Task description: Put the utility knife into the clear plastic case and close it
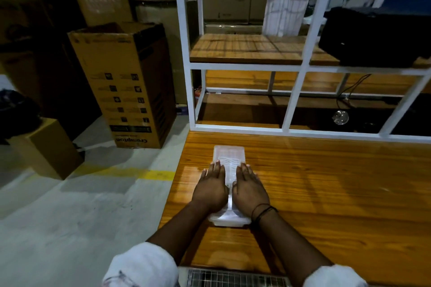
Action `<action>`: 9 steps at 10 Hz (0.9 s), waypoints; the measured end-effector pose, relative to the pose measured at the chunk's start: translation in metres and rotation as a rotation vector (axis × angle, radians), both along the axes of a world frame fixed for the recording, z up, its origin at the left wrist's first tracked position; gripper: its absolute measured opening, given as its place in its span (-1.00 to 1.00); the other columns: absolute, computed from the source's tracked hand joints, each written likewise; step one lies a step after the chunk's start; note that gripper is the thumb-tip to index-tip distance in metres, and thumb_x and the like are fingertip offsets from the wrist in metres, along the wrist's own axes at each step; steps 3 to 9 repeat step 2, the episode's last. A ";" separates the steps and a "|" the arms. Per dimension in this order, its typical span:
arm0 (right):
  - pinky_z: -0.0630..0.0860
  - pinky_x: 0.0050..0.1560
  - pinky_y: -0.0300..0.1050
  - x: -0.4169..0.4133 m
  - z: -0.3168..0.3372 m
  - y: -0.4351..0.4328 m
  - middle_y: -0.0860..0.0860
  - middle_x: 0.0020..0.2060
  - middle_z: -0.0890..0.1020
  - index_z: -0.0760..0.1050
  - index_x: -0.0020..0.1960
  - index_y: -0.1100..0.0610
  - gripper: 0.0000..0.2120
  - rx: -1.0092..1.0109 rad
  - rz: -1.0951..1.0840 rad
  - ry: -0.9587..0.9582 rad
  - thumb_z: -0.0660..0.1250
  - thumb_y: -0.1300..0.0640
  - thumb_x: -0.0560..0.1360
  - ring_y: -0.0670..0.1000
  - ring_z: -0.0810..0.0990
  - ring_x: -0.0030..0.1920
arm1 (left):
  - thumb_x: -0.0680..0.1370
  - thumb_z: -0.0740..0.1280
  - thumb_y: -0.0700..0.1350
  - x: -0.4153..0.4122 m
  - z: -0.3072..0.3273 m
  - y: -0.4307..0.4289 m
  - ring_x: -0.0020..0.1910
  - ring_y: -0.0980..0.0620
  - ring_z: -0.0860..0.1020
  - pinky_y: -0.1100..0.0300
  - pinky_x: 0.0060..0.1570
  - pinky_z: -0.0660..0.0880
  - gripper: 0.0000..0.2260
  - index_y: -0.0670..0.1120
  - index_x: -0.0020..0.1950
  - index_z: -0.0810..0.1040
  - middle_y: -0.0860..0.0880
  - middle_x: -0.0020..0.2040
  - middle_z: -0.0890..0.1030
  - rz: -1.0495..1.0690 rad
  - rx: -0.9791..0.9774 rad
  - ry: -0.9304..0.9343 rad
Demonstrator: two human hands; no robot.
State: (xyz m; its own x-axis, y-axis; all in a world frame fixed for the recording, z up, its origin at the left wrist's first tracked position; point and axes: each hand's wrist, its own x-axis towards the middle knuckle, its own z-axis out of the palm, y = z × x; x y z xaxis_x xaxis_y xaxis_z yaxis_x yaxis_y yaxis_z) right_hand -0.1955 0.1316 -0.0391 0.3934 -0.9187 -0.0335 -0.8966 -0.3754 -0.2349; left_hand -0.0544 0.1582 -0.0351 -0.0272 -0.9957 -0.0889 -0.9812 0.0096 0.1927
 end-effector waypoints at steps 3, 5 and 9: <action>-0.09 0.62 0.02 -0.002 0.011 0.003 0.11 0.65 -0.06 -0.09 0.65 0.19 -0.40 0.020 0.015 -0.050 -0.06 -0.05 0.69 0.09 -0.10 0.65 | 0.71 0.07 0.02 0.000 0.010 -0.002 0.70 -0.18 -0.07 -0.10 0.67 -0.09 -0.37 -0.21 0.69 -0.06 -0.21 0.71 -0.07 -0.005 -0.011 -0.047; -0.09 0.62 0.02 -0.002 0.011 0.003 0.11 0.65 -0.06 -0.09 0.65 0.19 -0.40 0.020 0.015 -0.050 -0.06 -0.05 0.69 0.09 -0.10 0.65 | 0.71 0.07 0.02 0.000 0.010 -0.002 0.70 -0.18 -0.07 -0.10 0.67 -0.09 -0.37 -0.21 0.69 -0.06 -0.21 0.71 -0.07 -0.005 -0.011 -0.047; -0.09 0.62 0.02 -0.002 0.011 0.003 0.11 0.65 -0.06 -0.09 0.65 0.19 -0.40 0.020 0.015 -0.050 -0.06 -0.05 0.69 0.09 -0.10 0.65 | 0.71 0.07 0.02 0.000 0.010 -0.002 0.70 -0.18 -0.07 -0.10 0.67 -0.09 -0.37 -0.21 0.69 -0.06 -0.21 0.71 -0.07 -0.005 -0.011 -0.047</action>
